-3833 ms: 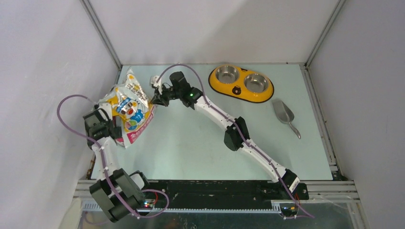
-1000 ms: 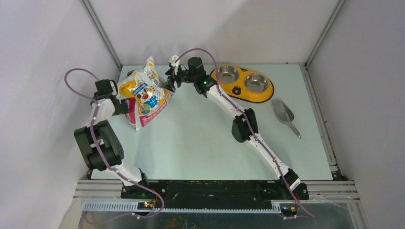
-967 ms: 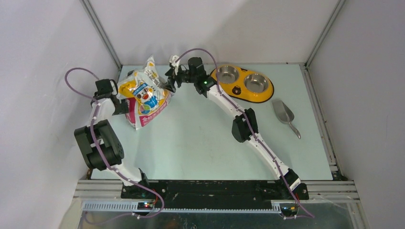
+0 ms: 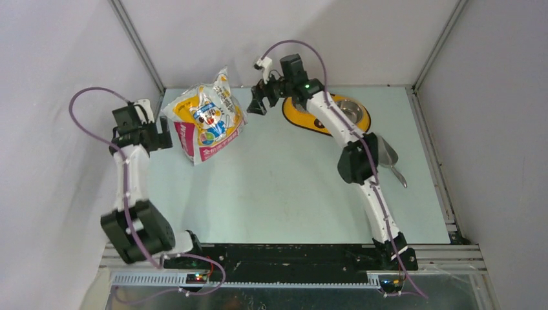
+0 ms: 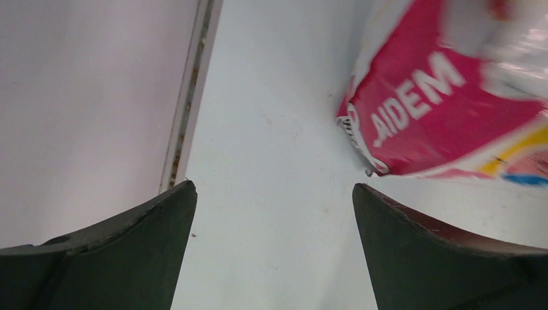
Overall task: Serve the pet food
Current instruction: Move the pet food bag to the center of the board.
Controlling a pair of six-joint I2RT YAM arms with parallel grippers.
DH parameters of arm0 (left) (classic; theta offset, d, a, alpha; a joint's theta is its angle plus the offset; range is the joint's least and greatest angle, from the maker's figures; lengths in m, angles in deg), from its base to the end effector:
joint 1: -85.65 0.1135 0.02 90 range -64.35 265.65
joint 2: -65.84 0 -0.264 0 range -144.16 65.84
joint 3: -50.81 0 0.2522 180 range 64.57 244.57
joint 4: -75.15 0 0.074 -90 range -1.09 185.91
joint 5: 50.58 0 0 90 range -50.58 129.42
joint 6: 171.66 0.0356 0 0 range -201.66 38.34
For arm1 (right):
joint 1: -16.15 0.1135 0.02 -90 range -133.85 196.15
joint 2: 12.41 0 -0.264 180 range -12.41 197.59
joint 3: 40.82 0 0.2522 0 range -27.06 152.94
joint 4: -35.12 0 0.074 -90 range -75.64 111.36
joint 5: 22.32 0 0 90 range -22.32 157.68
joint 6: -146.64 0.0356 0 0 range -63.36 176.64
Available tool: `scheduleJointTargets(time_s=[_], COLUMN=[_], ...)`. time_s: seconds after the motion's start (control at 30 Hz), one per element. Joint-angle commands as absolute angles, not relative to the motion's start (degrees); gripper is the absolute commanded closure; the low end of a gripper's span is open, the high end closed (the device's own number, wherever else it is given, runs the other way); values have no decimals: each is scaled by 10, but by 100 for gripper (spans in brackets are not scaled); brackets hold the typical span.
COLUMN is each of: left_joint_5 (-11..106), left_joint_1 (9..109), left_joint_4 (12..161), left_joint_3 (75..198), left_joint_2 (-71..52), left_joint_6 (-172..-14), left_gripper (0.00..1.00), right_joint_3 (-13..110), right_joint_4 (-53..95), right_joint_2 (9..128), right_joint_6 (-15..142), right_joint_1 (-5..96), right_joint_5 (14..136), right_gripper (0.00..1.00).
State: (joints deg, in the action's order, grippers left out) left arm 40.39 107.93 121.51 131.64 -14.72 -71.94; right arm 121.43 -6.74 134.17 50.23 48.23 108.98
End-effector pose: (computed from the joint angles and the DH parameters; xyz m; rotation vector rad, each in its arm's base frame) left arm 0.2824 0.1150 0.2962 -0.2532 2.3756 0.2460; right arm 0.4735 0.3245 0.2826 -1.0995 1.7293 1.0090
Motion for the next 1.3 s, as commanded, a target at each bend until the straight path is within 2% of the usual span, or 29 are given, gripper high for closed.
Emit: scheduleJointTargets(time_s=[0.0, 0.13, 0.23, 0.37, 0.47, 0.6, 0.77, 1.0, 1.27], left_joint_5=[454, 439, 411, 464, 575, 569, 482, 466, 524], left_joint_1=[1079, 1080, 1080, 1080, 1078, 1029, 938, 936, 975], left_joint_4=[1228, 1252, 1257, 1259, 1273, 1288, 1297, 1383, 1480], left_joint_3=[1294, 1280, 1288, 1298, 1309, 1349, 1462, 1715, 1837], left_joint_2=[-40, 40, 57, 70, 78, 60, -35, -225, -362], left_joint_6=[-684, -661, -661, -663, -646, -613, -564, -522, -468], left_gripper=[2, 2, 2, 2, 2, 2, 2, 2, 2], right_joint_3=[1092, 957, 873, 765, 716, 691, 720, 713, 649], right_joint_4=[-137, -161, -182, -172, -163, -170, -191, -196, -155], right_joint_2=[1139, 1015, 934, 848, 817, 803, 822, 825, 786], right_joint_6=[444, 425, 425, 437, 443, 417, 372, 373, 388], right_joint_1=[483, 487, 474, 432, 410, 415, 442, 422, 384], right_joint_5=[1026, 942, 885, 893, 923, 946, 911, 932, 961], right_gripper=[3, 1, 1, 1, 2, 4, 4, 5, 5])
